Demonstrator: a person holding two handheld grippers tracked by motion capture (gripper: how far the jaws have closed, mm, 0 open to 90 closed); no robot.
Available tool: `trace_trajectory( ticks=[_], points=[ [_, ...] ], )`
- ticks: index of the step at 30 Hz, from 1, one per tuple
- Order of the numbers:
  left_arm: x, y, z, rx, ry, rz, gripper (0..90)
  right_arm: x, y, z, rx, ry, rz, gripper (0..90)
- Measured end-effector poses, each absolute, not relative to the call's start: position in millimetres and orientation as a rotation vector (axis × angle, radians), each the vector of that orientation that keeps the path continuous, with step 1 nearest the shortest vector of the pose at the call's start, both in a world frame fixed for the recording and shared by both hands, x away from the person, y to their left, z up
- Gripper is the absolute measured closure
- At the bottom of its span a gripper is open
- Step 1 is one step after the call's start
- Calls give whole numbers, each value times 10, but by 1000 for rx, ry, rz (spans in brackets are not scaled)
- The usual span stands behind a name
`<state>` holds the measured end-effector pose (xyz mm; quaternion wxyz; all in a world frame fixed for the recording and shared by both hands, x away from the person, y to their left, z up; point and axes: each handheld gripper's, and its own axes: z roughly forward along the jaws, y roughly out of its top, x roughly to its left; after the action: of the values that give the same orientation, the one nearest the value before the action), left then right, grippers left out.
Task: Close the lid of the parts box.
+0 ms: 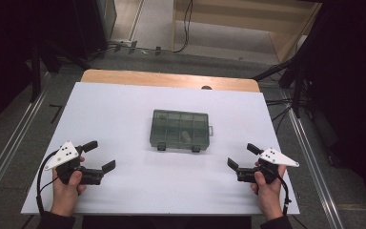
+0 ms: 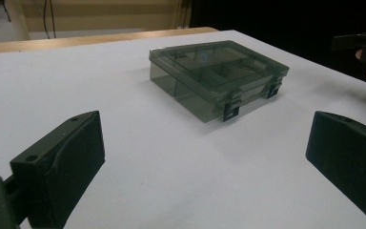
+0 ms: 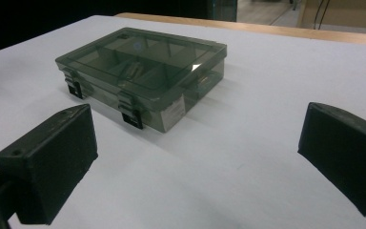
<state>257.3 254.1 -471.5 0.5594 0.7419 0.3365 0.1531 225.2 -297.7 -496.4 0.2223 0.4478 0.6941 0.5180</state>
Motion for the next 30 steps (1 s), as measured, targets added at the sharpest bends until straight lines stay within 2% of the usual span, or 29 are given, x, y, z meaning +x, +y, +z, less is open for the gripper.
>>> trace_trajectory(
  ticks=[30],
  points=[
    [2432,3123,-4786,1744,883,435,0,2037,-3523,-5083,1322,1843,1382,0]
  ],
)
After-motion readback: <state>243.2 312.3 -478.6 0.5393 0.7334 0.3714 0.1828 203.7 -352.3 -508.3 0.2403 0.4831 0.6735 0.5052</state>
